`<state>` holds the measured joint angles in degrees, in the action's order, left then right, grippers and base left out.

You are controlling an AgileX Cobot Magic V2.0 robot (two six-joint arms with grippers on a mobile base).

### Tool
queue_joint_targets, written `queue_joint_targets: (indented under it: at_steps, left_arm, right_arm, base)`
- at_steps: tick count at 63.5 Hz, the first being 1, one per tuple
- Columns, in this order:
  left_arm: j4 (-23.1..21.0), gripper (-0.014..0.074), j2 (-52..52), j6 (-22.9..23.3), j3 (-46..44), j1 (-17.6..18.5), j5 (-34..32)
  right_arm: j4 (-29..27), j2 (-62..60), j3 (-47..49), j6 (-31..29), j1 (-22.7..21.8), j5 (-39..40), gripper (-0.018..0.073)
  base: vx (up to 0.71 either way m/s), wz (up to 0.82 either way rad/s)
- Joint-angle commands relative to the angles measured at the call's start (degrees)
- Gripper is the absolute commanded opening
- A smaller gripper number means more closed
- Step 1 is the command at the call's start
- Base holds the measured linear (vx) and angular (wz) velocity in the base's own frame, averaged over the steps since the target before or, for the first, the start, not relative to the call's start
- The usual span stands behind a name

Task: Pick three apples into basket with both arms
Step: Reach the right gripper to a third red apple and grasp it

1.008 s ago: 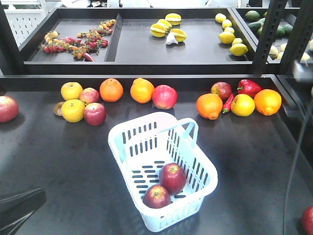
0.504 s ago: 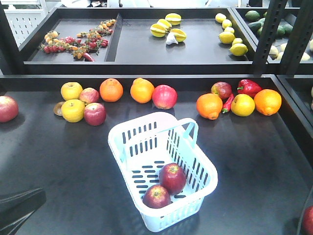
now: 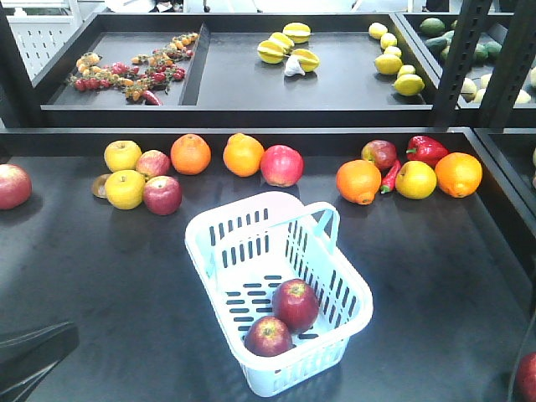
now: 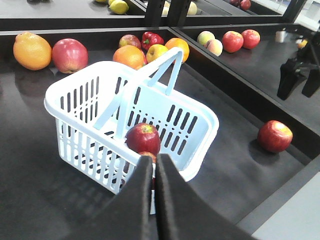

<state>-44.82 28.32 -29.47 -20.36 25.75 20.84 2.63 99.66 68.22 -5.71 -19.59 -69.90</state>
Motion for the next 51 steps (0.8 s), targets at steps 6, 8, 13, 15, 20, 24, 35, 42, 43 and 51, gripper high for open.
queue_joint_targets:
  at_steps: [6,8,13,15,20,24,35,42,43,51]
  left_arm:
    - [-1.47,-0.0008,-0.08,0.32,-1.38,0.33,-2.75]
    - [-1.47,-0.0008,-0.08,0.32,-1.38,0.33,-2.75]
    - [-1.47,-0.0008,-0.08,0.32,-1.38,0.33,-2.75]
    - [-1.47,-0.0008,-0.08,0.32,-1.38,0.33,-2.75]
    - [-1.47,-0.0008,-0.08,0.32,-1.38,0.33,-2.75]
    - [-1.47,-0.0008,-0.08,0.32,-1.38,0.33,-2.75]
    - [-1.47,-0.0008,-0.08,0.32,-1.38,0.33,-2.75]
    - [-1.47,-0.0008,-0.08,0.32,-1.38,0.33,-2.75]
    - [-1.47,-0.0008,-0.08,0.32,-1.38,0.33,-2.75]
    - [-1.47,-0.0008,-0.08,0.32,-1.38,0.33,-2.75]
  right_arm:
    - [2.37,1.93,1.11,1.39,-0.31,-0.25,0.0653]
    - [2.15,2.8,1.11,1.39,-0.31,-0.12,0.0652]
    - [2.08,4.45,1.11,1.39,-0.31,0.05,0.065]
    - [2.08,5.2,1.11,1.39,-0.31,0.13,0.065]
    - [2.3,6.79,1.11,1.43,-0.31,0.23,0.0647]
    - [2.44,8.01,1.11,1.59,-0.31,0.46,0.0645]
    - [2.98,10.59,1.11,2.26,-0.31,1.84,0.064]
    - [3.48,12.34,1.11,2.56,-0.31,1.96,0.0638]
    - [3.63,12.55,1.11,2.69,-0.31,2.04,0.0636]
    - [4.69,14.46,1.11,3.3,-0.31,2.24,0.0634]
  base:
    - [0.0,0.0]
    - [0.0,0.0]
    - [0.0,0.0]
    - [0.0,0.0]
    - [0.0,0.0]
    - [0.0,0.0]
    - [0.0,0.0]
    - [0.0,0.0]
    - [0.0,0.0]
    - [0.0,0.0]
